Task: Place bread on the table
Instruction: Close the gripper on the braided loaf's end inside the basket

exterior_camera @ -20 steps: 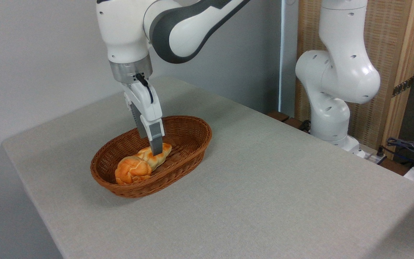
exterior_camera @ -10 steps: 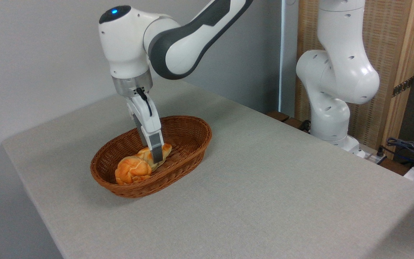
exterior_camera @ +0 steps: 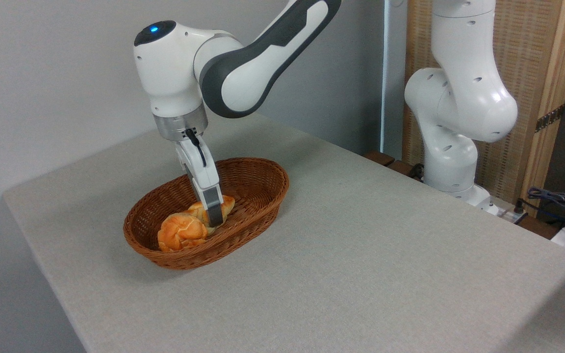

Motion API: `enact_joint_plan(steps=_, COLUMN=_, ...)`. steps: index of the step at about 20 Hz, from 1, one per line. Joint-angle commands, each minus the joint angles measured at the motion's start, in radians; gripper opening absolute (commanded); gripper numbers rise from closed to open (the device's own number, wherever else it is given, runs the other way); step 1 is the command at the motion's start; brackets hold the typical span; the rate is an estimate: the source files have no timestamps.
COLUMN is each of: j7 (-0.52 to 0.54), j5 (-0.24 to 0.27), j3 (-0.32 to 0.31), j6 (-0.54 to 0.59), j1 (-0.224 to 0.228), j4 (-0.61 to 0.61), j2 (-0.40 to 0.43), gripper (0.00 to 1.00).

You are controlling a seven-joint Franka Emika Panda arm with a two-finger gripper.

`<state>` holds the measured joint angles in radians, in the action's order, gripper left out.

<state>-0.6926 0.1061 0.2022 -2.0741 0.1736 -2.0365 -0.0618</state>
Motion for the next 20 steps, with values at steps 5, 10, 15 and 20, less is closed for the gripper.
enact_joint_plan(steps=5, j7=-0.002, j5=-0.002, j3=-0.006, j6=-0.012, j1=0.012, j4=-0.007, j2=-0.009, gripper=0.25)
enact_joint_plan(steps=10, j7=-0.001, j5=0.0, j3=-0.006, j6=-0.011, j1=0.012, j4=-0.001, j2=-0.009, gripper=0.24)
enact_joint_plan(steps=15, j7=-0.004, j5=-0.002, j3=-0.007, j6=0.025, j1=0.014, j4=0.007, j2=0.005, gripper=0.24)
enact_joint_plan(steps=20, j7=-0.016, j5=-0.005, j3=-0.02, j6=0.196, j1=0.014, j4=0.082, j2=0.022, gripper=0.24)
